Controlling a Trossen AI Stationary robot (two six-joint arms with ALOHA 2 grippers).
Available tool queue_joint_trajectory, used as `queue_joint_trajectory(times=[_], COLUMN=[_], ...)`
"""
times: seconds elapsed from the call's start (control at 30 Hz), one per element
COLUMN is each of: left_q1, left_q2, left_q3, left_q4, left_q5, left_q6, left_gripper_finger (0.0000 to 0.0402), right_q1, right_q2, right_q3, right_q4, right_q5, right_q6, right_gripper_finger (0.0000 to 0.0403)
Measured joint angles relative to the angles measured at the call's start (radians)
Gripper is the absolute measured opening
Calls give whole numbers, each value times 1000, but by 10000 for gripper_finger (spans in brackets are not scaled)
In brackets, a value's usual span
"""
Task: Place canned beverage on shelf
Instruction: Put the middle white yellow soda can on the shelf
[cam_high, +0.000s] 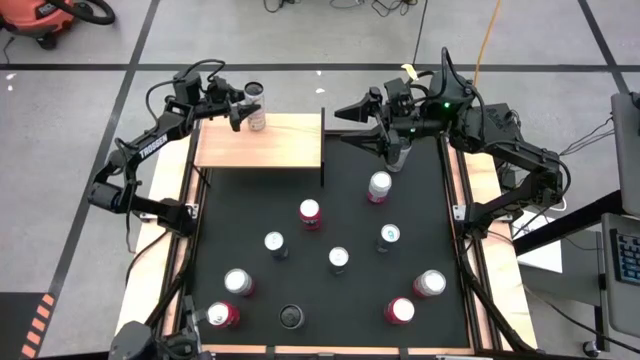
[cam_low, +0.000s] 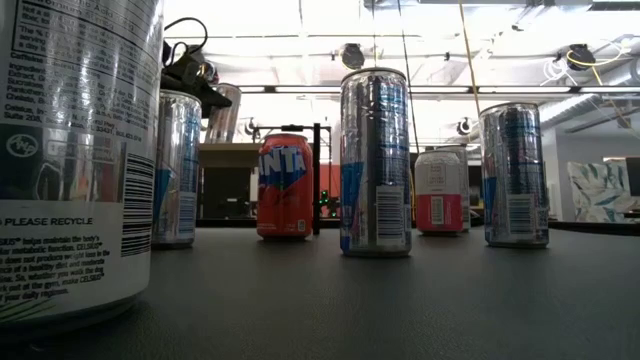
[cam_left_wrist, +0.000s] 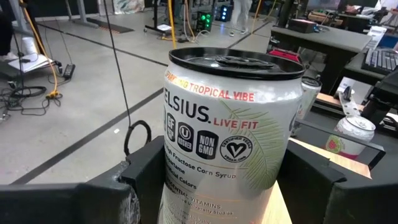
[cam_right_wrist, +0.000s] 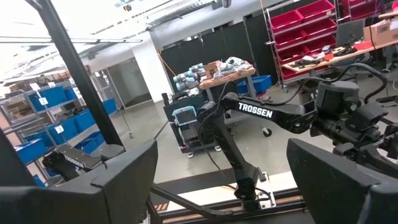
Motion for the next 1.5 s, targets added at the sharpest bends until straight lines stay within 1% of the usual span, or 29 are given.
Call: queue_joint_trajectory(times=[0.37,0.7,0.77,0.93,1.0,1.2,1.43,1.5], left_q1=[0,-7,-13,-26,-26,-25,-25,-26], left_q2=[-5,-5,-5,-5,-3,-16,-88,-113], left_q3=[0,0,0,-1,-3,-3,-3,-3], left_q4=[-17,-25,-25,-34,-43,-44,-89,-109], left_q5=[17,1,-3,-9,-10,-26,-52,-68], left_q6=[-19,-20,-20,-21,-24,-28,-31,-53], left_gripper_finger=[247,247,254,291,300,305,305,305], right_q1=[0,0,0,0,0,0,0,0], right_q2=[0,0,0,0,0,0,0,0], right_q3=[0,0,0,0,0,0,0,0], right_q4=[-39,-39,-39,-39,-39,-39,-39,-39], right_q5=[1,1,1,0,0,0,1,1], right_q6=[-18,-22,-22,-22,-22,-22,-27,-37], right_gripper_finger=[338,338,338,338,338,338,338,338])
